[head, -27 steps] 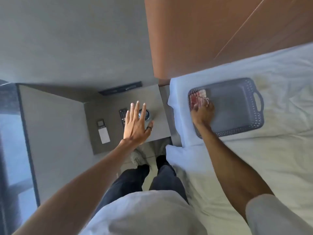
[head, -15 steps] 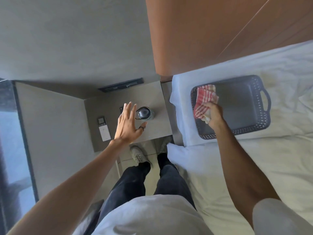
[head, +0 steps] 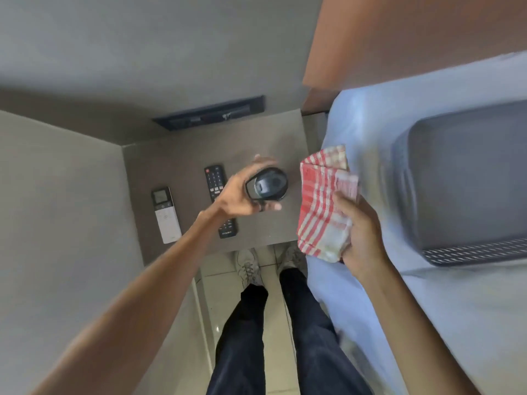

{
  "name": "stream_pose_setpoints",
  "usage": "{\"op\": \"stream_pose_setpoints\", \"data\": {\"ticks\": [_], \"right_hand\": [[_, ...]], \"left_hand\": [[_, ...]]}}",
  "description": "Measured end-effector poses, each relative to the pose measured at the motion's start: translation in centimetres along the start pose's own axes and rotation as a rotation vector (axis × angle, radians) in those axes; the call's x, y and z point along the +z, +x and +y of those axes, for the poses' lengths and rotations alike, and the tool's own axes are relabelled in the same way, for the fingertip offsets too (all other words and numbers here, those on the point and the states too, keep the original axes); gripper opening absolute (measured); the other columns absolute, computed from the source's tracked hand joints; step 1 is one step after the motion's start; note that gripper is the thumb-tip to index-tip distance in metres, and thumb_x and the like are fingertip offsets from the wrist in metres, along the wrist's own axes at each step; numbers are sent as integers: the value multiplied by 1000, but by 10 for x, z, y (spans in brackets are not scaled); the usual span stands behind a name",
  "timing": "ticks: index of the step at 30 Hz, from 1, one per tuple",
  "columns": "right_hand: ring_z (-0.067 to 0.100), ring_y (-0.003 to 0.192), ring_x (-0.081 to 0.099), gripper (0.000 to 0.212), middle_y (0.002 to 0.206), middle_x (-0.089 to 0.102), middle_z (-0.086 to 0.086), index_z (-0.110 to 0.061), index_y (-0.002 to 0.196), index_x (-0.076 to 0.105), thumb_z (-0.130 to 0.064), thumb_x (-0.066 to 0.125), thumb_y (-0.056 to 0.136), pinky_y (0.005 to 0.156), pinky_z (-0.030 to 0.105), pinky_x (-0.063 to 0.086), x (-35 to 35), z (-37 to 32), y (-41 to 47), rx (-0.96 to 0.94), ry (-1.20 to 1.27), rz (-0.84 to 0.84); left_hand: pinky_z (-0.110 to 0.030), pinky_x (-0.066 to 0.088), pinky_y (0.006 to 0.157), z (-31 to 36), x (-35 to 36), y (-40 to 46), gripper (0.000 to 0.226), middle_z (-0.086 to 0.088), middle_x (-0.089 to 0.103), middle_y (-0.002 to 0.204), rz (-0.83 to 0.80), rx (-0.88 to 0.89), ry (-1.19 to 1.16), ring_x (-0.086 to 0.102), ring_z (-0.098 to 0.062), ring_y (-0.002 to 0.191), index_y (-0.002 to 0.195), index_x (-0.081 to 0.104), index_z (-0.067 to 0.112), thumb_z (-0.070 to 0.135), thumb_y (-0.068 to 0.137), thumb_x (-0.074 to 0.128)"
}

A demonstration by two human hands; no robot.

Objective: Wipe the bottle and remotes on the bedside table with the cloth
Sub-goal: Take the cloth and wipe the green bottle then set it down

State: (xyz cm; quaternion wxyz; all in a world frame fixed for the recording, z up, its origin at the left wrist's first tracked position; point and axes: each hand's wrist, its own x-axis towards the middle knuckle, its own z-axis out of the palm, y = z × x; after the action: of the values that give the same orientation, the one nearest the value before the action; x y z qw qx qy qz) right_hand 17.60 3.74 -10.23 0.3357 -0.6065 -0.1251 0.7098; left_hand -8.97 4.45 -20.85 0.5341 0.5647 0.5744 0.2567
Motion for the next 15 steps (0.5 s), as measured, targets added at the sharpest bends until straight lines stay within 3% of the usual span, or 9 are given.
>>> {"op": "stream_pose_setpoints", "data": {"ticks": [2,5,7,9,12,15], "right_hand": [[23,104,82,24,111,85,2,-25,109,81,-23,74,86,82,38,67,0,22,10,-79,-80,60],[27,103,81,20,105,84,1,-23,101,79,-22,75,82,88,45,66,-8,44,24,-137,-143,160],[33,103,79,21,102,81,5,-19,102,77,-21,75,81,91,51,63,-12,54,31,-163,-140,226],[27,89,79,13,90,79,1,-18,95,75,-19,75,82,84,49,63,-11,61,34,-182,-155,288],[16,74,67,9,75,69,-5,-21,78,65,-22,74,79,75,38,55,-8,67,35,-234,-244,399],[19,76,62,8,85,67,2,-22,85,63,-23,70,80,76,39,55,1,68,29,-397,-497,440]], "left_hand": [[-49,50,120,-13,7,17,79,9,71,140,49,19,-162,66,-19,136,140,64,44,63,71,96],[-27,59,103,-21,15,33,52,16,82,120,181,-2,-392,76,-8,116,126,76,40,44,79,97],[-33,62,99,-20,15,39,42,10,84,115,308,-88,-539,78,-12,110,122,78,28,40,83,87],[-45,64,98,-19,16,40,55,-1,81,112,383,-235,-710,77,-22,106,121,74,16,53,81,79],[-45,66,85,-19,14,37,60,-9,80,94,334,-406,-977,77,-27,86,104,80,13,67,78,75],[-52,65,88,-21,14,31,54,-12,76,83,316,-454,-1087,74,-32,77,87,82,13,66,83,74]]}}
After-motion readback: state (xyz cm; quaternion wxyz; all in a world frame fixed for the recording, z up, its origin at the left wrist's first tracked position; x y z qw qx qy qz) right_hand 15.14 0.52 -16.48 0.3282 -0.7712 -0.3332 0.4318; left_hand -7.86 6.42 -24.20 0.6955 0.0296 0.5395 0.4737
